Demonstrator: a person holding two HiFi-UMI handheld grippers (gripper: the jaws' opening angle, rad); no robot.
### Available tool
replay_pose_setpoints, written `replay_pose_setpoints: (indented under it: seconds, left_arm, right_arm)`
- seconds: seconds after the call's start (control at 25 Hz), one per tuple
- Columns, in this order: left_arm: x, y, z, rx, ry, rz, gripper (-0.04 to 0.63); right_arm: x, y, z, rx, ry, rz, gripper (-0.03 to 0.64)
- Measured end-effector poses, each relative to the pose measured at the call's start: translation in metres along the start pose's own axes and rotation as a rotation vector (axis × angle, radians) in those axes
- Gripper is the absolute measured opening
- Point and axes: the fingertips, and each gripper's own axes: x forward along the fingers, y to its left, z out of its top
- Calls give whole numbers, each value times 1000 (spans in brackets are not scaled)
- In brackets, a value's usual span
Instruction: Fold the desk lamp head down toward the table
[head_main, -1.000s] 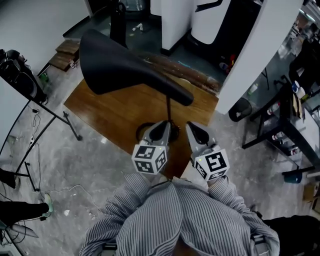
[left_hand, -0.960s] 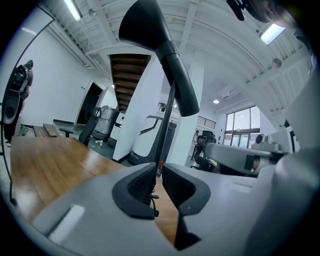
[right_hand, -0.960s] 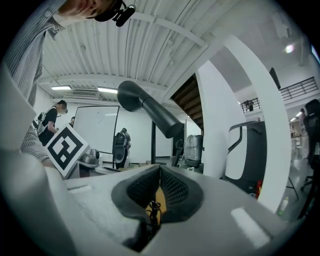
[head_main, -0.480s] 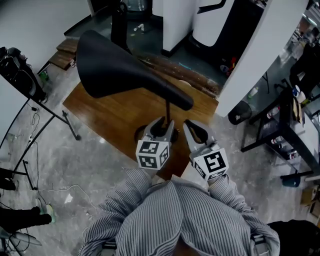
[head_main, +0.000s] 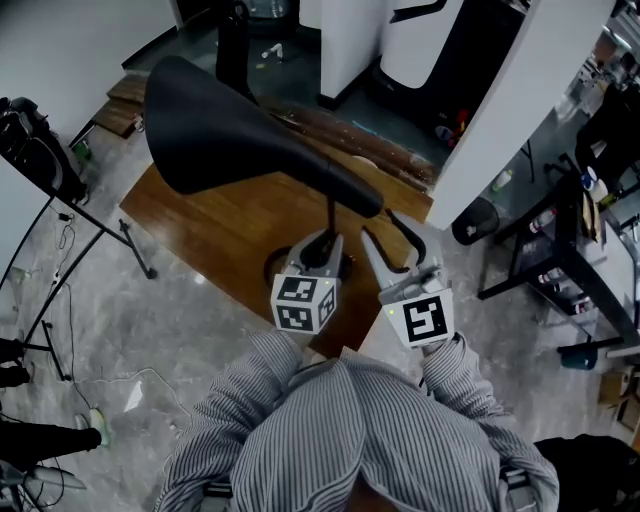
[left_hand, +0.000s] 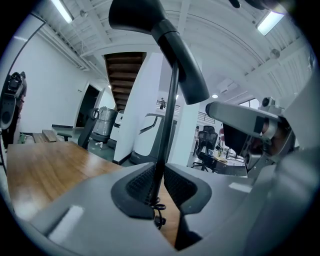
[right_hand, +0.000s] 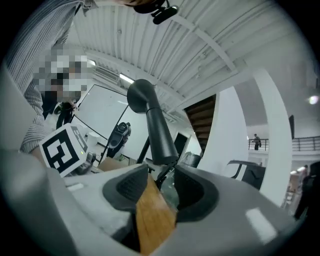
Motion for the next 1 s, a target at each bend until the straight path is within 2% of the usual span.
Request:
replay_pose_setpoints:
  seconds: [0.32,0.48,0.76,1.0]
  left_arm:
    - [0,2,0,-3,8,-6,49]
    - [-2,4,4,-4,5,2,49]
    - [-3,7,3,-5,5,5,49]
    - [-4,8,-1,-11,1,7,49]
  right_arm:
    - [17,-4,10,-243,22,4,173]
    - [23,-7,21,-326,43,-1,220]
    - [35,4,27,-388,15,15,218]
    - [34,4,25,-381,8,12,210]
